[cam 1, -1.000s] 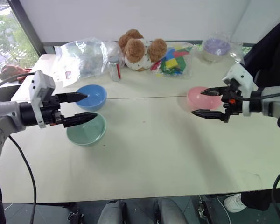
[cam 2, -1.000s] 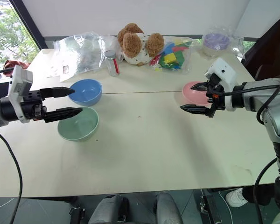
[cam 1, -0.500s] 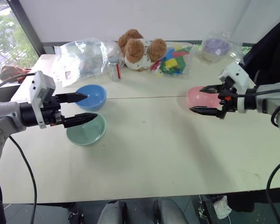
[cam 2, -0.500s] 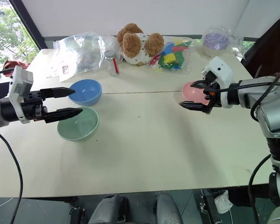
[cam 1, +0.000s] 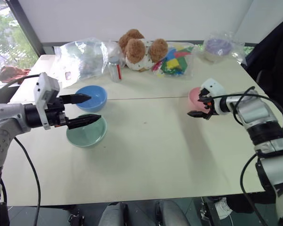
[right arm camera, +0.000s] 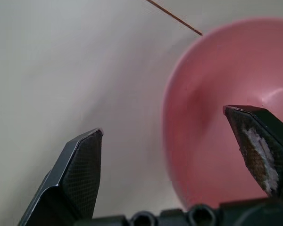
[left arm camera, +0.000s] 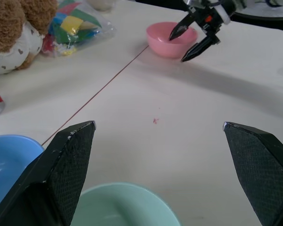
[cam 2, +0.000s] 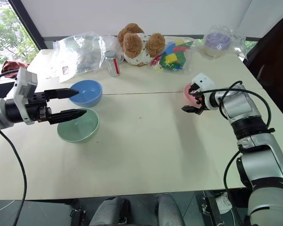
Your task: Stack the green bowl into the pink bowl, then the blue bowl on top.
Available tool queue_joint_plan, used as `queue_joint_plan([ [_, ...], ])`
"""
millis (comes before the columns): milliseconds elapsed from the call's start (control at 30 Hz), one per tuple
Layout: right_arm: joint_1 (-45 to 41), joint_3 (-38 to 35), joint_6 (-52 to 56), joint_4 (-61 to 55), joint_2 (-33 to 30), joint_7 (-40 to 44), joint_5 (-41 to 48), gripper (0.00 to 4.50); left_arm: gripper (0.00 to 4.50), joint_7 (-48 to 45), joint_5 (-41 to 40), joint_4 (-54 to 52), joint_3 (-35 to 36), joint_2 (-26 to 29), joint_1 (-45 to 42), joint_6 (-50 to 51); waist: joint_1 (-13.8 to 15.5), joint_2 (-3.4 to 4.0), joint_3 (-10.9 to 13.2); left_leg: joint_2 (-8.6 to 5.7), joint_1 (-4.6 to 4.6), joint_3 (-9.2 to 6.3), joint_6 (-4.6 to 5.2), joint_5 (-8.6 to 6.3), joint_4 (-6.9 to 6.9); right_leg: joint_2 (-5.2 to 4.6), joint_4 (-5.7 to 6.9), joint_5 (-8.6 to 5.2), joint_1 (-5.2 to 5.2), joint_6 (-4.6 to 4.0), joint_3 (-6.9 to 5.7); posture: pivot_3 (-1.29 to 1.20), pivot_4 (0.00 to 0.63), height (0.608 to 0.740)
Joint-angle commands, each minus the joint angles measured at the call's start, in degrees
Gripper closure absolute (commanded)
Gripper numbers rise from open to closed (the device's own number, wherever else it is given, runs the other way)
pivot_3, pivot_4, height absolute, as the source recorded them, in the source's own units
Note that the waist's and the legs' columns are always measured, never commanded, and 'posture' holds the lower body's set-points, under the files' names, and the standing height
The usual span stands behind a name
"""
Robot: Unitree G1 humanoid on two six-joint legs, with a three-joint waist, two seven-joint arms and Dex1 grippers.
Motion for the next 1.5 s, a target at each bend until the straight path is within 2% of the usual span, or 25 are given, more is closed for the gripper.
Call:
queue_joint_plan([
  [33,-3.55,-0.47,-4.87,5.32,1.27,0.9,-2.71,1.48,0.0,0.8,-0.34,-1.91,1.85,0.39,0.56,-0.52,-0.11,0.0,0.0,0.0,0.0,0.0,-0.01,0.0,0.0,0.0,0.0,0.0,0.0,0.0,0.01,0.0,0.15,0.74],
  [200,-5.59,-0.67,-8.31,9.65,2.8,2.13,-5.24,4.24,0.0,1.62,-0.84,-2.84,2.89,0.78,1.7,-0.19,-0.14,0.01,0.0,0.03,0.01,-0.01,-0.03,0.01,0.0,0.0,0.02,0.0,0.0,0.0,0.01,0.0,0.15,0.74],
  [233,-5.68,-0.5,-8.95,9.3,2.78,2.53,-5.86,4.47,0.0,1.72,-0.97,-3.08,3.13,0.85,1.95,-0.11,-0.15,0.0,0.0,0.03,0.01,-0.01,-0.03,0.01,0.0,0.0,0.02,0.0,0.0,0.0,0.01,0.0,0.15,0.74],
  [333,-5.49,-0.76,-9.63,4.36,2.21,5.71,-6.05,4.47,0.0,2.01,-1.31,-3.63,3.74,1.09,2.43,0.27,-0.15,0.01,0.01,0.03,0.02,-0.01,-0.02,0.01,0.01,-0.01,0.03,0.0,0.01,0.0,0.02,0.0,0.15,0.74],
  [500,-0.7,-1.28,-6.01,-19.5,0.63,17.02,-0.96,4.47,0.0,1.87,-1.62,-3.46,4.91,2.03,2.84,0.78,-0.13,0.03,0.02,0.07,0.0,-0.03,0.01,-0.01,-0.08,0.02,0.06,0.0,-0.08,0.0,0.01,0.0,0.15,0.74],
  [667,5.22,2.66,-1.3,-39.6,3.18,21.52,2.23,4.47,0.0,1.72,-1.76,-2.73,4.73,2.8,2.36,0.92,0.05,0.01,0.01,0.07,0.0,-0.07,0.22,-0.13,-0.04,0.0,0.05,0.0,-0.03,0.0,-0.03,0.0,0.15,0.74],
  [767,6.6,5.55,-1.2,-42.53,4.76,21.54,0.99,4.47,0.0,1.64,-1.69,-2.42,4.45,3.07,2.14,0.93,0.17,0.01,0.01,0.02,0.0,-0.07,0.23,-0.13,0.02,-0.05,0.06,0.0,0.0,0.0,-0.03,0.0,0.15,0.74],
  [1033,8.07,11.34,-6.68,-39.13,6.99,18.73,-5.06,4.47,0.0,2.1,-0.7,-7.21,4.6,4.06,6.3,0.8,0.04,0.0,0.0,-0.03,0.01,-0.09,0.16,-0.09,0.03,-0.11,0.05,0.0,0.01,0.0,-0.08,0.0,0.15,0.74],
  [1167,7.7,10.81,-6.68,-39.33,7.52,19.54,-4.57,2.92,0.0,3.46,-1.01,-7.88,5.53,3.61,6.87,0.85,0.05,0.01,0.0,-0.01,0.01,-0.09,0.11,-0.07,0.0,-0.08,0.06,0.0,-0.02,0.0,-0.08,0.0,0.15,0.74],
  [1333,6.54,6.14,-0.75,-42.77,8.1,19.96,0.17,0.25,0.0,1.33,1.79,-8.11,4.81,5.44,10.02,-1.4,0.01,0.01,0.01,0.0,0.02,-0.09,0.2,-0.11,0.03,-0.06,0.07,0.0,0.01,0.0,-0.08,0.0,0.15,0.74],
  [1367,6.22,5.04,0.94,-43.45,8.17,20.01,1.45,0.11,0.0,0.91,2.33,-8.03,4.63,5.71,10.56,-2.01,0.0,0.01,0.01,0.0,0.02,-0.09,0.2,-0.11,0.01,-0.06,0.06,0.0,0.0,0.0,-0.08,0.0,0.15,0.74],
  [1500,3.13,-7.16,16.12,-50.17,7.47,20.4,15.46,0.11,0.0,-3.57,8.28,-5.59,2.47,7.8,15.07,-8.29,0.09,0.03,0.02,0.02,0.01,-0.11,0.19,-0.11,-0.02,-0.06,0.05,0.0,-0.01,0.0,-0.1,0.0,0.15,0.74],
])
